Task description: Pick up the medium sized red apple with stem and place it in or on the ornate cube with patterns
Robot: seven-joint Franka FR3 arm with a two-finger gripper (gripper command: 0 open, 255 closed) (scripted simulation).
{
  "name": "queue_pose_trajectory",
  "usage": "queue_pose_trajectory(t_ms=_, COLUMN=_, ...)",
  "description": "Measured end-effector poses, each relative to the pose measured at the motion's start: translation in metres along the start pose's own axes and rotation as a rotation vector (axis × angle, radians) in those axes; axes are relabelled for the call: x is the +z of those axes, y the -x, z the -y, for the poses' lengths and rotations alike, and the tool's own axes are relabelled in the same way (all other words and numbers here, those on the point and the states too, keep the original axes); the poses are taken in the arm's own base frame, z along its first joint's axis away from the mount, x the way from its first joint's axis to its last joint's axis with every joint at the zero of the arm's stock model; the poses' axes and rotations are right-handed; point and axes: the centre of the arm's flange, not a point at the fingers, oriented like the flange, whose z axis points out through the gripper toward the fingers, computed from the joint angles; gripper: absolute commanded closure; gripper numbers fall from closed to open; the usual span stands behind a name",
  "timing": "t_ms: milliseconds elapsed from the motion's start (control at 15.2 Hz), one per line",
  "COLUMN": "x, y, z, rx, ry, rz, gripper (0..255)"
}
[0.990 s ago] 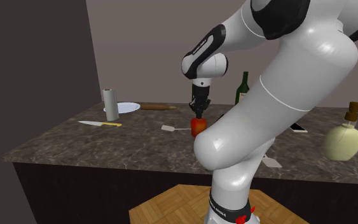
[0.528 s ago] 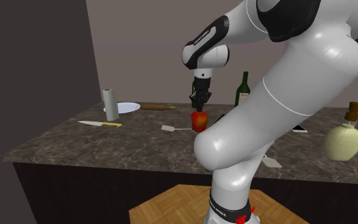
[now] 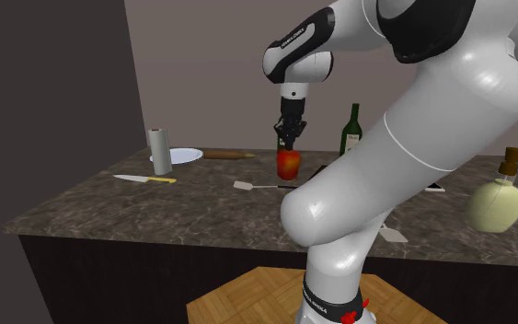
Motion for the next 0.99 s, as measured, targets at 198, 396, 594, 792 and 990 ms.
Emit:
queue_pose_trajectory(t_ms=198, x=-0.016, y=-0.001, z=-0.001, rx=0.0, ry=0.0, rz=0.0, gripper=255)
queue_pose_trajectory(t_ms=396, x=-0.031, y=-0.003, z=0.001, rx=0.0, ry=0.0, rz=0.0, gripper=255)
queue_pose_trajectory(t_ms=594, x=-0.047, y=-0.005, z=-0.001, rx=0.0, ry=0.0, rz=0.0, gripper=255)
queue_pose_trajectory(t_ms=792, x=-0.063, y=-0.005, z=-0.001, rx=0.0, ry=0.0, rz=0.0, gripper=255)
queue_pose_trajectory(t_ms=990, x=-0.079, y=-0.008, z=-0.001, rx=0.0, ry=0.0, rz=0.0, gripper=255)
